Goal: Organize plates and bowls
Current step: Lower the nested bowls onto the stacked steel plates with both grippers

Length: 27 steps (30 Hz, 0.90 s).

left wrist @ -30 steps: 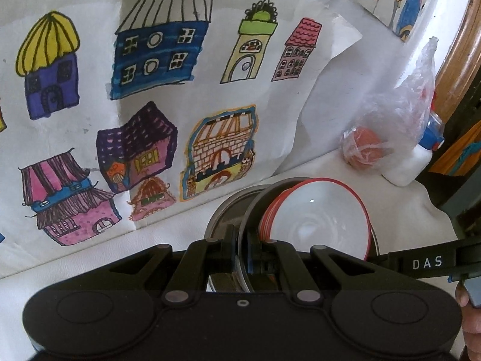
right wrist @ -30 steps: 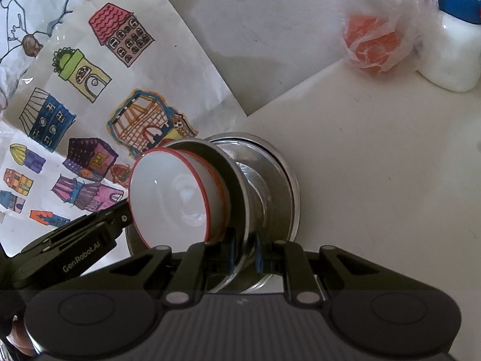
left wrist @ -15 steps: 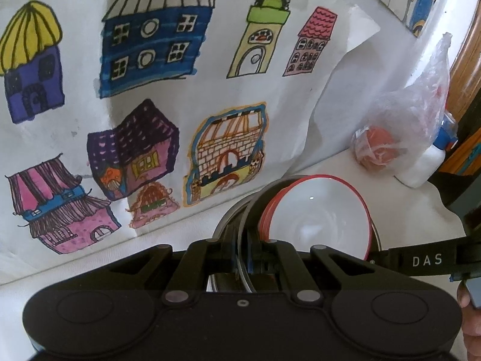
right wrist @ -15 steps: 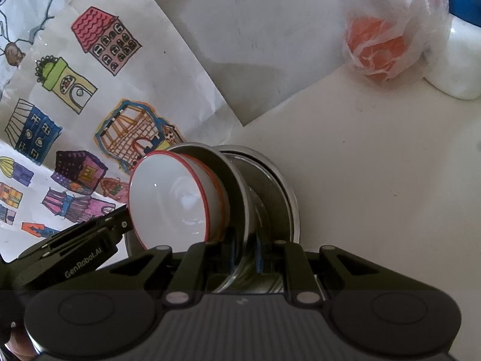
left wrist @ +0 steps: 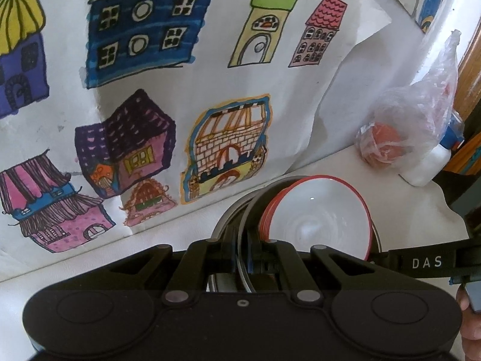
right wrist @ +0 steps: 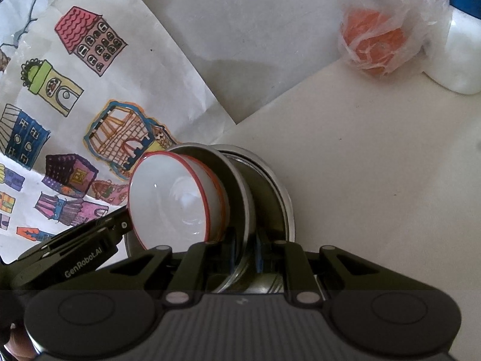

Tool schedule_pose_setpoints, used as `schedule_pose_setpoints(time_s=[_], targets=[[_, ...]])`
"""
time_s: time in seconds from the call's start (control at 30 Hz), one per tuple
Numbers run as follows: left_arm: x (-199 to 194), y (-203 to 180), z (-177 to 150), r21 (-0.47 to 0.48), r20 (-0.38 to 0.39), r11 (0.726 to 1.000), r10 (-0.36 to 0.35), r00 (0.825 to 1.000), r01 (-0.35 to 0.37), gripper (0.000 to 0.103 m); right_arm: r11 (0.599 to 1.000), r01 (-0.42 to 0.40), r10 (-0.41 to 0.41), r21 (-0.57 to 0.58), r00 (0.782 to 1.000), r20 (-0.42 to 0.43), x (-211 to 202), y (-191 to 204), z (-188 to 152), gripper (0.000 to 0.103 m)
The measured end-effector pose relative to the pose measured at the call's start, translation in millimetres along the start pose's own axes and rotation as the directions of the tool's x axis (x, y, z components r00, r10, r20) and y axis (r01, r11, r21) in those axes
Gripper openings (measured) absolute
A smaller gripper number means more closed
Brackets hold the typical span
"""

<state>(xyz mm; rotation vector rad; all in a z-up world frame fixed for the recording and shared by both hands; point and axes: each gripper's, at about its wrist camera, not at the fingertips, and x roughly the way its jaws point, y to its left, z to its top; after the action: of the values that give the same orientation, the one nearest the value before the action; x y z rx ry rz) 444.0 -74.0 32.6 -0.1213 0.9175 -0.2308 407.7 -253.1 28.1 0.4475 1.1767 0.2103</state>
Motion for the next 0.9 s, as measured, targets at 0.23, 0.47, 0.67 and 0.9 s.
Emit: schedule_pose_setpoints(time_s=[0.23, 0.47, 0.67, 0.9], targets=[[1.4, 0.4, 1.6, 0.003, -0.001, 1.000, 0.006, 1.000, -0.006, 0.005, 1.000, -0.006, 0.006, 0.012, 1.000, -0.005, 2.9, -2.6, 4.2, 0.016], [0.8, 0.4, 1.4, 0.006, -0.003, 1.000, 0.008, 1.000, -0.008, 0.005, 1.000, -0.004, 0.005, 0.011, 1.000, -0.021, 4.2, -2.2, 4.7, 0.016], [0.5, 3.5, 1.3, -0.004, -0.003, 1.000, 0.000, 1.000, 0.000, 0.005, 1.000, -0.006, 0.007, 0.016, 1.000, -0.019, 4.8, -2.1, 4.0, 0.017], [0.5, 4.1, 1.8, -0.005, -0.003, 1.000, 0.000, 1.000, 0.000, 0.005, 1.000, -0.004, 0.005, 0.018, 1.000, -0.016, 4.5, -2.1, 3.9, 0.017]])
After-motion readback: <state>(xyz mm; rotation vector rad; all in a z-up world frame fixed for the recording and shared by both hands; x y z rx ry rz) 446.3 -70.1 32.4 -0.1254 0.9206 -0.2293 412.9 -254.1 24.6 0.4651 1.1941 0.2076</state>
